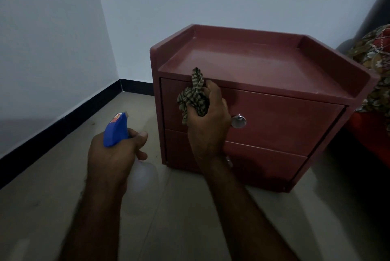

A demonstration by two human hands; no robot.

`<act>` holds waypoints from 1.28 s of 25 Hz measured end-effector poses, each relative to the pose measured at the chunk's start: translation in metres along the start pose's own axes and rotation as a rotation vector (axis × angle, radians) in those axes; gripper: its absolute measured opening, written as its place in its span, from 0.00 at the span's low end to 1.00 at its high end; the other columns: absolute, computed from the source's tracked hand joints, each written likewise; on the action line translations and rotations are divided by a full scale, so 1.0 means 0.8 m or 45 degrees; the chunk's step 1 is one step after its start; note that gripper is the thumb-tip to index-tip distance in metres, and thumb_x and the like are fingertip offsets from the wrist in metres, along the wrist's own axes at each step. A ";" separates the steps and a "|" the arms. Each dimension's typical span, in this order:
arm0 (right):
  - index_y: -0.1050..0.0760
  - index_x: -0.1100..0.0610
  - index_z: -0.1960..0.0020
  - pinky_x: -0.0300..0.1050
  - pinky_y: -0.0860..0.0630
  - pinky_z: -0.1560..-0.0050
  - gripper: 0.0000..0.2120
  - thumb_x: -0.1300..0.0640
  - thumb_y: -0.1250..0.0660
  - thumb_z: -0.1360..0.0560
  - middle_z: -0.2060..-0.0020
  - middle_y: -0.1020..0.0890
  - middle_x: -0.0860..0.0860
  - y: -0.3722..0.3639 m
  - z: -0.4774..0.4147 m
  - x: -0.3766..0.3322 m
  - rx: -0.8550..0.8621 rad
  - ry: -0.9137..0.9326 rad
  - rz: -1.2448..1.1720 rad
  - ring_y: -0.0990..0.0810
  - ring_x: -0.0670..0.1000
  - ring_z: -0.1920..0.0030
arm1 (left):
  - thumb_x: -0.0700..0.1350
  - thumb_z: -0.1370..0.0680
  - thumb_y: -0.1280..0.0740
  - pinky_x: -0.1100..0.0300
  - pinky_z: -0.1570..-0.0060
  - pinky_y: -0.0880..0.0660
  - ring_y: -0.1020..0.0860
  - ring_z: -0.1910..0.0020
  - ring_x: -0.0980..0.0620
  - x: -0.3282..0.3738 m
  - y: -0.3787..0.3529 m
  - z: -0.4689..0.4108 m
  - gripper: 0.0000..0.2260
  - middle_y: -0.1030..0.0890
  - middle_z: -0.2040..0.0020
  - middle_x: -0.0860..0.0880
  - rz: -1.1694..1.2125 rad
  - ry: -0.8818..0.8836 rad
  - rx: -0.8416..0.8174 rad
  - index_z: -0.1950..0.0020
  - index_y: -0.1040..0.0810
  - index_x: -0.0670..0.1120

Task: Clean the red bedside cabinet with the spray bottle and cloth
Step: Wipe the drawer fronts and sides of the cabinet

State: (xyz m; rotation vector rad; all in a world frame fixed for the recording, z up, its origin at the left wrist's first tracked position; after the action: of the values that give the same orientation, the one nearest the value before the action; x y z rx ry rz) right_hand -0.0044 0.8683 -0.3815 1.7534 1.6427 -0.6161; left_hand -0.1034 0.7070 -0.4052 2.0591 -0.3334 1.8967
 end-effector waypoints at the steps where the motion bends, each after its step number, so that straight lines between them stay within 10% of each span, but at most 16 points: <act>1: 0.23 0.51 0.32 0.22 0.32 0.51 0.29 0.65 0.25 0.31 0.49 0.17 0.50 -0.005 0.000 -0.003 -0.018 0.017 0.007 0.24 0.41 0.52 | 0.44 0.25 0.25 0.49 0.60 0.22 0.17 0.63 0.45 -0.001 0.003 -0.002 0.06 0.18 0.57 0.46 -0.010 -0.004 0.006 0.57 0.21 0.48; 13: 0.22 0.62 0.32 0.44 0.25 0.39 0.28 0.74 0.28 0.32 0.44 0.16 0.56 -0.085 0.006 -0.026 -0.255 0.391 -0.039 0.22 0.56 0.42 | 0.44 0.26 0.24 0.46 0.57 0.21 0.17 0.68 0.50 0.000 0.009 -0.012 0.06 0.17 0.64 0.52 0.040 -0.010 0.004 0.59 0.20 0.51; 21: 0.22 0.56 0.32 0.48 0.21 0.49 0.29 0.70 0.27 0.31 0.44 0.16 0.51 -0.094 0.055 0.016 -0.372 0.314 0.173 0.23 0.54 0.45 | 0.43 0.26 0.25 0.45 0.56 0.21 0.18 0.67 0.49 0.001 0.008 -0.006 0.06 0.18 0.63 0.48 0.024 -0.036 0.005 0.60 0.21 0.50; 32: 0.23 0.57 0.30 0.36 0.29 0.50 0.32 0.68 0.25 0.34 0.50 0.15 0.54 -0.012 0.018 0.025 -0.152 0.180 0.172 0.20 0.54 0.50 | 0.44 0.25 0.26 0.36 0.47 0.21 0.18 0.65 0.48 0.008 -0.009 0.007 0.06 0.17 0.65 0.51 0.039 0.001 -0.042 0.59 0.21 0.50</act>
State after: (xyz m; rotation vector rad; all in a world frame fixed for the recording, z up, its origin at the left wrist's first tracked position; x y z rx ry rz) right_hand -0.0108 0.8715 -0.4076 1.8367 1.6036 -0.3316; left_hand -0.0951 0.7120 -0.3994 2.0434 -0.3956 1.8961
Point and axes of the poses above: each hand's wrist, its own z-axis away from the middle knuckle, its own y-axis out of the back of the hand, x = y × z, the point moved 2 cm from there along -z, towards the middle knuckle
